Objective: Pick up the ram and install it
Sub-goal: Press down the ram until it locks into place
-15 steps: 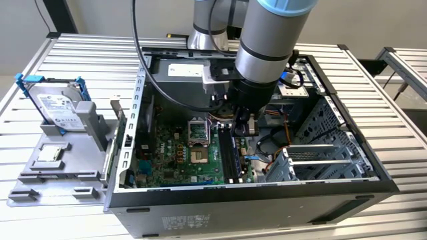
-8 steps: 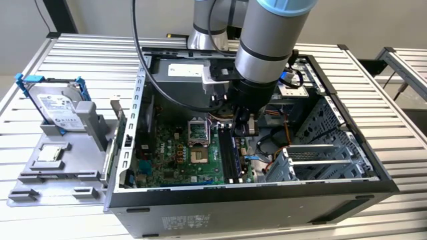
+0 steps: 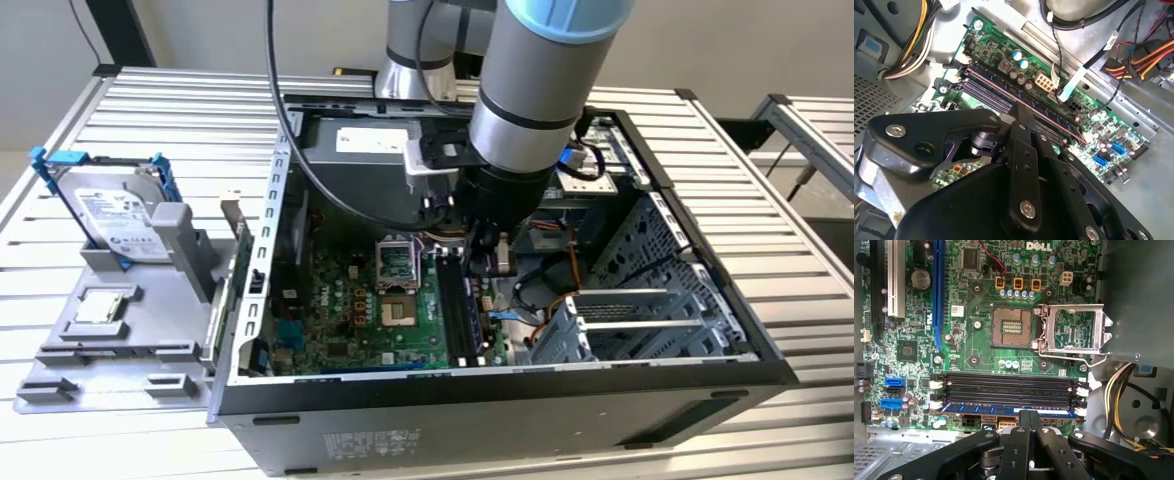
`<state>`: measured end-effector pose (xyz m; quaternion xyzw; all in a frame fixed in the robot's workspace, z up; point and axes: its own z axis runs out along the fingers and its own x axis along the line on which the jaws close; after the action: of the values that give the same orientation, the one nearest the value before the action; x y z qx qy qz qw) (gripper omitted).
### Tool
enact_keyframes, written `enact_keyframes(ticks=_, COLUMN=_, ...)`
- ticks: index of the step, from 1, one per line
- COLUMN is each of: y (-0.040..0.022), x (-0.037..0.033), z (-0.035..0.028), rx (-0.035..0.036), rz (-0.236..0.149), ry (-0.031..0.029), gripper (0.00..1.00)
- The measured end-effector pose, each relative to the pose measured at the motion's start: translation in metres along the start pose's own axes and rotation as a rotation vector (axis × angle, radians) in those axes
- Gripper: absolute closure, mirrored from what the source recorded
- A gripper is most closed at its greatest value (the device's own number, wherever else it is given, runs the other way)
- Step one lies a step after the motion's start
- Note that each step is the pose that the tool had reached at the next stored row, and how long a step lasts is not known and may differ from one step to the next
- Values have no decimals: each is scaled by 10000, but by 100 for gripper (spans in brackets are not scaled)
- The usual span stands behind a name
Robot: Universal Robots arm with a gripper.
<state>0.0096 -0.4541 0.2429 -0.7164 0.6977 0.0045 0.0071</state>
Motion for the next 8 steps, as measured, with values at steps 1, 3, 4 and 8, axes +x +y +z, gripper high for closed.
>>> enact_keyframes(ticks=1, y=0, x=0, z=17, rx=1, rz=19, ry=3, gripper=100)
enact_keyframes(ticks=3, y=-1, x=1, z=54, rx=1, rz=47, ry=8, gripper=100)
enact_keyframes(ticks=4, y=-1, x=1, z=73, rx=2, rz=62, ry=7, gripper=100)
enact_keyframes(ticks=8, y=-2, x=3, z=145, rx=4, rz=259, ry=9, gripper=100)
